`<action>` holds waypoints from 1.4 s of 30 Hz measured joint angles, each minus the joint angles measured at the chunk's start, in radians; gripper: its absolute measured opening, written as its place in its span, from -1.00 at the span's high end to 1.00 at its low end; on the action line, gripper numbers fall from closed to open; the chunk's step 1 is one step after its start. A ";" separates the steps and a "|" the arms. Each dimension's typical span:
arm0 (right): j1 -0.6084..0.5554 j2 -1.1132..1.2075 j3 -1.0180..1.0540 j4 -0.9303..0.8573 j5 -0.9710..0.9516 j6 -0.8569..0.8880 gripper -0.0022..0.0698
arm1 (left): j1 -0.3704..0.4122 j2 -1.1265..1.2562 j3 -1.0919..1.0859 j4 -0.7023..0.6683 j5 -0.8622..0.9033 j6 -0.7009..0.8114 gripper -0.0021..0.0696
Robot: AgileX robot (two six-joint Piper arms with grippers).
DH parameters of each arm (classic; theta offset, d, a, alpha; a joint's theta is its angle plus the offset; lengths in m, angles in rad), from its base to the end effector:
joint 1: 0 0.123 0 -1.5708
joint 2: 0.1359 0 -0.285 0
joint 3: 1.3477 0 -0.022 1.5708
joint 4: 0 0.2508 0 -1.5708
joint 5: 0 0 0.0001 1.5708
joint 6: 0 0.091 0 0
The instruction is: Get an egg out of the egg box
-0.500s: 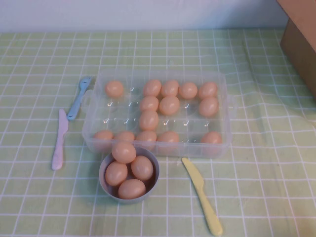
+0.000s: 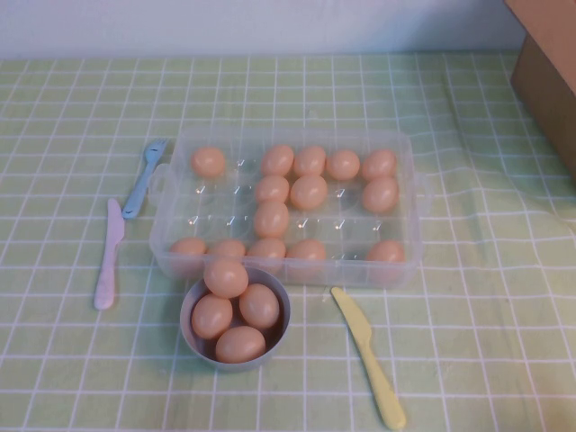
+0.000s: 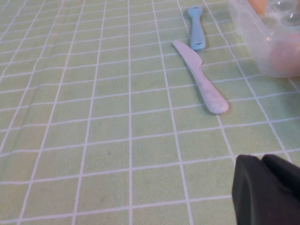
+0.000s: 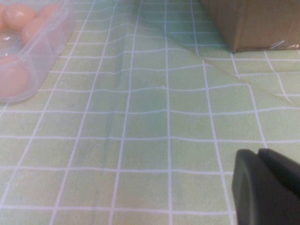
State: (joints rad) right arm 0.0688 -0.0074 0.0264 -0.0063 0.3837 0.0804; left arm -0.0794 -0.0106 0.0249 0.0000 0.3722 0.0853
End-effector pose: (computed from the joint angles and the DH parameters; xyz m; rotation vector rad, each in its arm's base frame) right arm 0.0524 0.0034 0.1702 0.0070 1.8874 0.0958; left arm 0.0525 -0.0042 0.1719 0.1538 1.8638 0.0041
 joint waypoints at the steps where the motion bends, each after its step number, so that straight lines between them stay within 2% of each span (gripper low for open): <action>1: 0.000 0.000 0.000 0.000 0.000 0.000 0.99 | 0.000 0.000 0.000 0.000 0.000 0.000 0.95; 5: 0.000 0.000 0.000 0.000 0.000 0.000 0.99 | 0.000 0.000 0.000 -0.018 -0.008 -0.004 0.95; 15: 0.000 0.000 0.000 0.000 0.000 0.000 0.99 | 0.000 0.000 0.000 -0.476 -0.215 -0.019 0.95; 18: 0.000 0.000 0.000 0.000 0.000 0.000 0.99 | 0.000 0.000 0.000 -0.537 -0.254 -0.019 0.95; 25: 0.000 0.000 0.000 0.000 0.000 0.000 0.99 | 0.000 0.000 0.000 -0.560 -0.273 -0.022 0.95; 32: 0.000 0.000 0.000 0.000 0.000 0.000 0.99 | 0.000 0.052 -0.086 -0.566 -0.207 -0.018 0.95; 42: 0.000 0.000 0.000 0.000 0.000 0.000 0.99 | 0.000 0.359 -0.296 -0.505 0.039 0.001 0.95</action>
State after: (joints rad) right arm 0.0688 -0.0074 0.0264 -0.0063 0.3837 0.0804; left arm -0.0794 0.3487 -0.2716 -0.5047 0.4112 0.0865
